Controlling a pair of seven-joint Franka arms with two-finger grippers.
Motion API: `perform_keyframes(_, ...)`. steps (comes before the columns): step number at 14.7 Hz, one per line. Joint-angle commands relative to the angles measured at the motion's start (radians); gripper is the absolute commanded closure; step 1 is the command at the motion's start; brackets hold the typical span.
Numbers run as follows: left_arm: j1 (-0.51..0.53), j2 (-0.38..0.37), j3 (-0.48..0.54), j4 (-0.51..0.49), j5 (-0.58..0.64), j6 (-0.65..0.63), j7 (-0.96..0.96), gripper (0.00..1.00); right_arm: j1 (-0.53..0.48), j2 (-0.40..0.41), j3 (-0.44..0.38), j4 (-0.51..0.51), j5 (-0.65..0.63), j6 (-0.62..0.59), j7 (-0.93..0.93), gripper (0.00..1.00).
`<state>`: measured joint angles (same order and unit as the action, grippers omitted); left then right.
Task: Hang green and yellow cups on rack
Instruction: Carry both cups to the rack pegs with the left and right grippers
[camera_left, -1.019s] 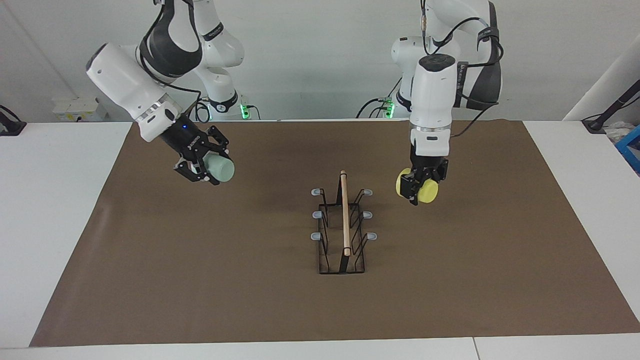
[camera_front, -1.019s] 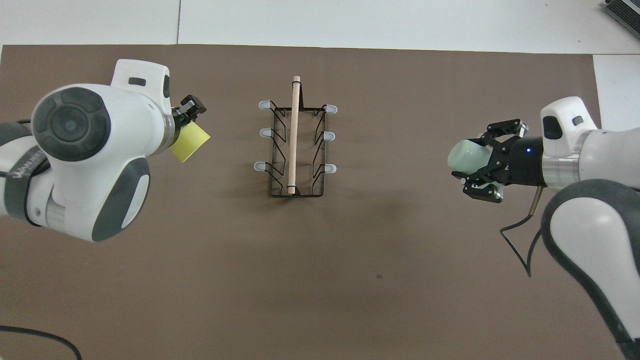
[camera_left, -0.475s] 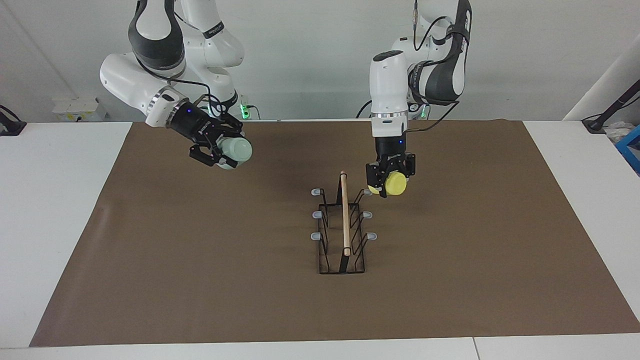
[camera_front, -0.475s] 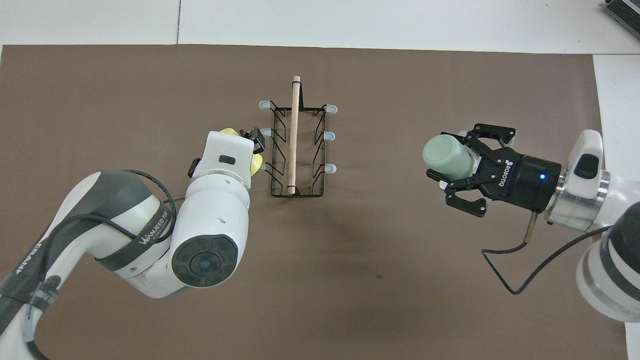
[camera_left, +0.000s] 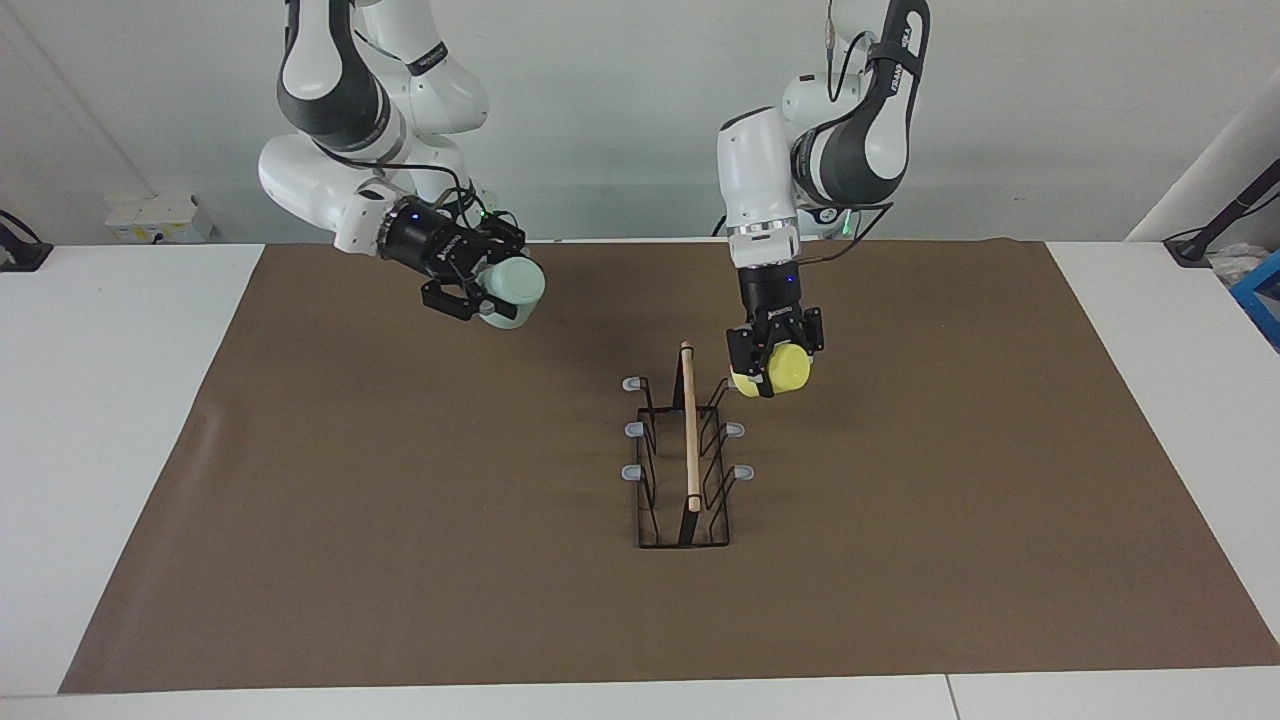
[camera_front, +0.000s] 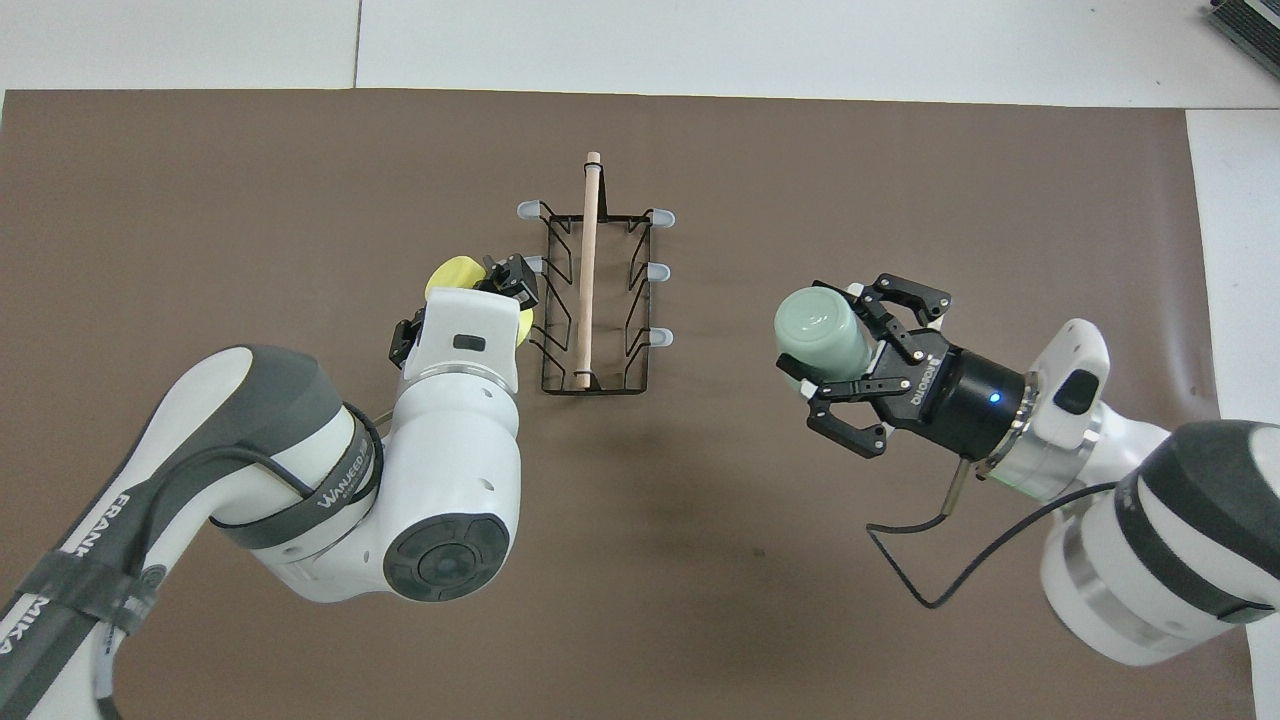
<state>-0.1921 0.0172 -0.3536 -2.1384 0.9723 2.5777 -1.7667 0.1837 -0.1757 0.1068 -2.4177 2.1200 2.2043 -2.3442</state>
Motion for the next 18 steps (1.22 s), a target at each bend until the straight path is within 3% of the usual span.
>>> perform_keyframes(1, -0.006, -0.011, -0.001, -0.038, 0.026, 0.021, -0.030, 1.00, 0.045, 0.044, -0.004, 0.002, 0.118, 0.020, -0.101, 0.99)
perform_keyframes(4, -0.006, 0.016, -0.010, -0.037, 0.031, 0.028, -0.030, 1.00, 0.098, 0.105, -0.004, 0.009, 0.253, 0.008, -0.222, 0.99)
perform_keyframes(7, -0.006, 0.027, -0.013, -0.035, 0.035, 0.071, -0.054, 1.00, 0.100, 0.156, -0.003, 0.029, 0.285, -0.009, -0.268, 0.98)
perform_keyframes(8, -0.004, 0.035, -0.013, -0.031, 0.034, 0.093, -0.088, 0.89, 0.100, 0.169, -0.001, 0.041, 0.296, -0.009, -0.276, 0.98)
perform_keyframes(10, -0.004, 0.049, -0.016, -0.017, 0.034, 0.110, -0.157, 0.21, 0.112, 0.211, 0.002, 0.075, 0.329, -0.009, -0.305, 0.98)
perform_keyframes(11, -0.004, 0.050, -0.015, -0.009, 0.031, 0.105, -0.155, 0.00, 0.128, 0.234, 0.002, 0.100, 0.362, -0.009, -0.319, 0.98)
perform_keyframes(18, 0.005, 0.043, -0.004, 0.017, 0.029, 0.088, -0.134, 0.00, 0.148, 0.332, 0.001, 0.198, 0.400, -0.008, -0.353, 0.98)
